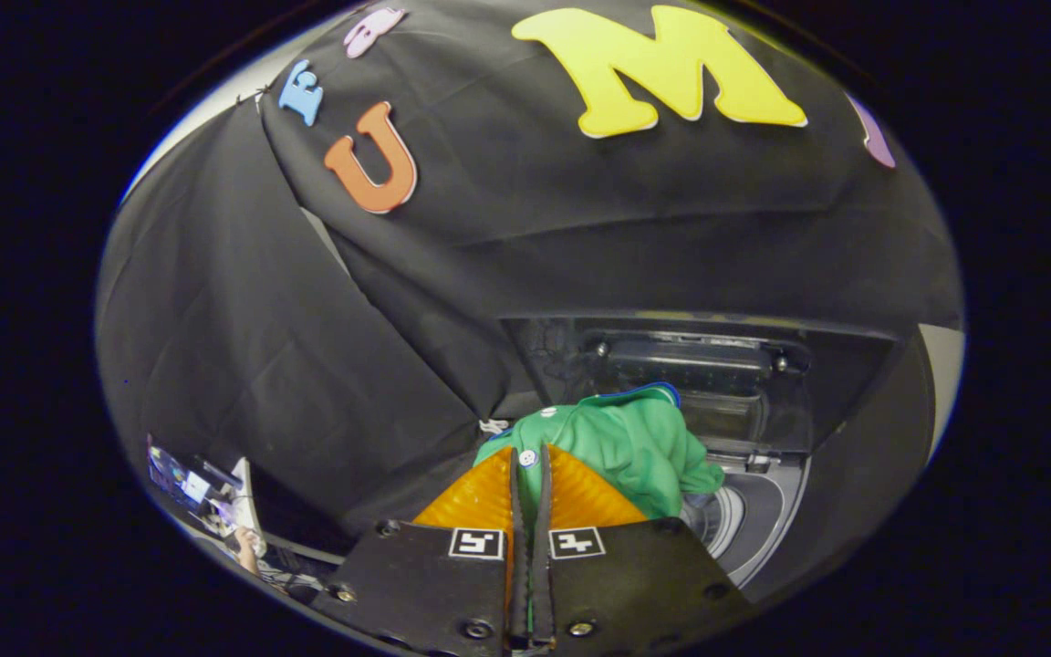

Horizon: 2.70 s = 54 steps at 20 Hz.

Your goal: Put the clothes into the washing machine and then close the washing machine lid.

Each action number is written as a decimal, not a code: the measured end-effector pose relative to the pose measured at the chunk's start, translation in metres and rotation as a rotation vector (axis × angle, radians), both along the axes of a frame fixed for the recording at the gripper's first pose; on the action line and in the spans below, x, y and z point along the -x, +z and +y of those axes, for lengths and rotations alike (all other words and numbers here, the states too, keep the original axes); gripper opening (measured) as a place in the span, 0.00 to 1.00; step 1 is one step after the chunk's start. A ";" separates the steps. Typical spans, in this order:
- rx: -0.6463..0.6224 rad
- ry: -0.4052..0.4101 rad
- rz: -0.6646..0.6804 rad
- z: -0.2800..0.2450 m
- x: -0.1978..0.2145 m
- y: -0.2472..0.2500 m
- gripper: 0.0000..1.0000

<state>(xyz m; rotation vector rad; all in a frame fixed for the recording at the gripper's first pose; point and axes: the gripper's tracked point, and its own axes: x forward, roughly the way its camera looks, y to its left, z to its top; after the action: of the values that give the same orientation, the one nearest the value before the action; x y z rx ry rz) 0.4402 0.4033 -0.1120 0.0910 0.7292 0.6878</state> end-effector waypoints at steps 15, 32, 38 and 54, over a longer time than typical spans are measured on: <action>0.132 -0.212 0.184 -0.037 -0.045 -0.158 0.05; 0.219 -0.277 0.207 -0.051 -0.052 -0.217 0.98; 0.186 -0.169 0.081 -0.037 -0.039 -0.161 0.95; -0.077 -0.139 -0.229 -0.043 -0.024 0.106 0.94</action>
<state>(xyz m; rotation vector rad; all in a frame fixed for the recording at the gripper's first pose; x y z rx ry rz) 0.4638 0.3599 -0.0058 0.1305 0.4723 0.5821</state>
